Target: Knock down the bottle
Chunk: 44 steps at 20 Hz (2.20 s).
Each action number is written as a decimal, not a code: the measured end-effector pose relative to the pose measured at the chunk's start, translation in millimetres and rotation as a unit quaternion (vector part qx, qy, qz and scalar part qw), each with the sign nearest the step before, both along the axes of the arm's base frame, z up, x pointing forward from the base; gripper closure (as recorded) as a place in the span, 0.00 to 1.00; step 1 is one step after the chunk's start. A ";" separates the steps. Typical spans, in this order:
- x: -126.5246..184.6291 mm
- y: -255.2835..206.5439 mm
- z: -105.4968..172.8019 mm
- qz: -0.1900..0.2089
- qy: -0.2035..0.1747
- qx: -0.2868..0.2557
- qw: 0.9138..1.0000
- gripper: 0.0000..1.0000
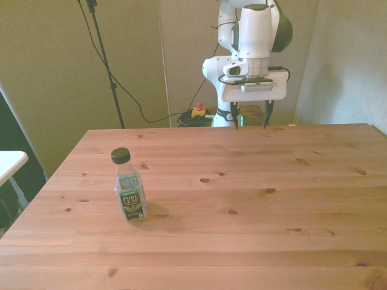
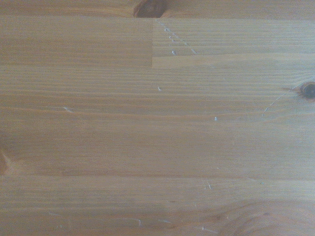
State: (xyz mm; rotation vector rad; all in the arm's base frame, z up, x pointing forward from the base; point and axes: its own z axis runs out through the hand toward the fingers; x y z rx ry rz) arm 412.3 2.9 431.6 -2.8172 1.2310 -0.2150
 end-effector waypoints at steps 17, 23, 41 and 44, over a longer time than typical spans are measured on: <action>39.2 -190.0 56.9 -0.053 -0.101 -0.053 0.992 0.00; 62.2 -202.0 63.5 -0.056 -0.088 -0.054 0.993 0.00; 119.4 -306.9 58.8 -0.050 -0.074 -0.097 0.991 1.00; 124.2 -321.9 61.2 -0.061 -0.079 -0.099 0.990 1.00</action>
